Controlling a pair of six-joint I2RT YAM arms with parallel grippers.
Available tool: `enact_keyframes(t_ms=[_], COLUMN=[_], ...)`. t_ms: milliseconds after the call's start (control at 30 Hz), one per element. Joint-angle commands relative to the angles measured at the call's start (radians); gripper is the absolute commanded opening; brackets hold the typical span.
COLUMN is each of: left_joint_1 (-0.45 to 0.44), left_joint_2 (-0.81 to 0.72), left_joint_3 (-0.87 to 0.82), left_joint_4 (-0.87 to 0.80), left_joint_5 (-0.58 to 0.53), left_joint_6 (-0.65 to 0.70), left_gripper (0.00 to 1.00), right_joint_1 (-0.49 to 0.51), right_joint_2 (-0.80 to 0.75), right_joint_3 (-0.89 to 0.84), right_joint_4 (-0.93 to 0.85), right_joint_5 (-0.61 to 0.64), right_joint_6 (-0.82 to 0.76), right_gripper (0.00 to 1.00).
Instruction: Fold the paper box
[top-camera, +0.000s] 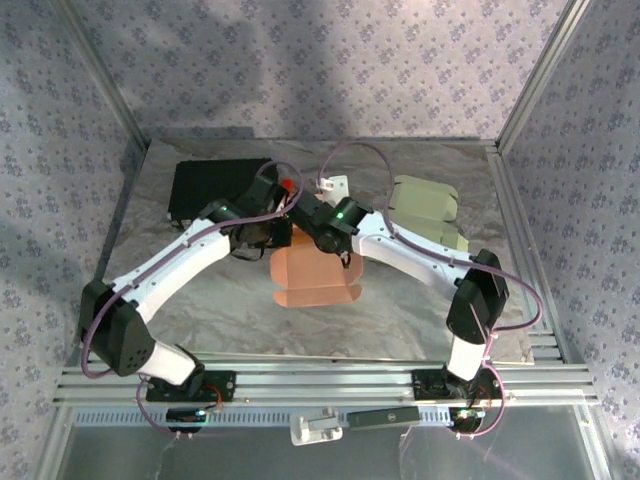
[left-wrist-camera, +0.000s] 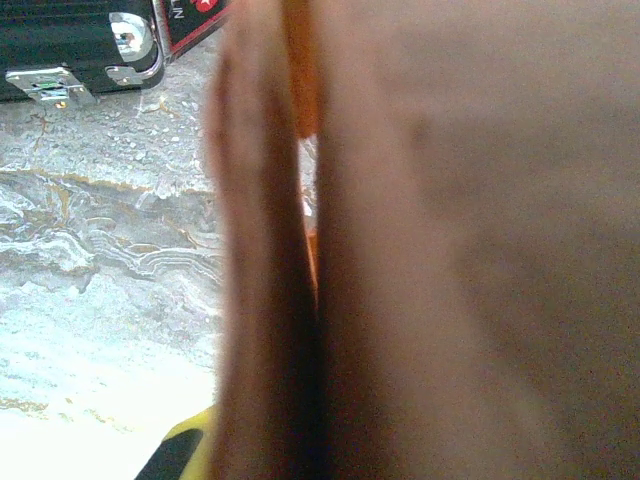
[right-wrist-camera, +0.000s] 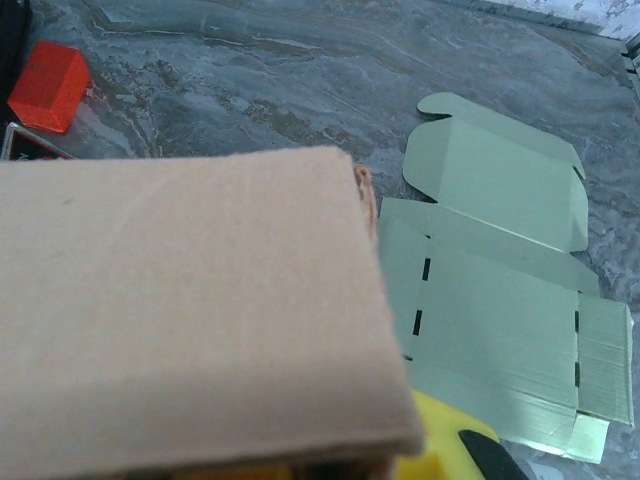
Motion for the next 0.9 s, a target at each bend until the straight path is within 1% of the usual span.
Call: enact_keyframes(t_ms=[0,67,167,267,467,767,867], left_joint_1=[0.001,0.005,0.016,0.025,0.038,0.044,0.046], left_joint_2=[-0.062,-0.077,-0.096,-0.106,-0.085,-0.019,-0.002], left_joint_3=[-0.006,-0.008,-0.004,0.005,0.011,0.051,0.059], left_joint_4=[0.091,0.105,0.126,0.126,0.117,0.151,0.169], left_joint_5=[-0.038,-0.02,0.01,0.017,0.03,-0.029,-0.044], left_joint_6=[0.002,0.022,0.05,0.075,0.106,0.158,0.174], left_gripper=[0.2,0.32,0.47,0.55,0.55,0.45,0.4], right_joint_1=[-0.009,-0.015,-0.022,-0.034,-0.061,-0.069,-0.071], right_joint_2=[-0.025,-0.031,-0.037,-0.046,-0.059,-0.071,-0.074], right_joint_3=[-0.028,-0.029,-0.023,-0.023,-0.019,-0.022,-0.023], right_joint_4=[-0.052,-0.047,-0.052,-0.051,-0.048,-0.034,-0.033], right_joint_5=[0.013,-0.013,-0.038,-0.066,-0.14,-0.197,-0.206], right_joint_6=[0.034,0.027,0.029,0.037,0.052,0.048,0.048], right_gripper=[0.0,0.0,0.0,0.0,0.0,0.0,0.0])
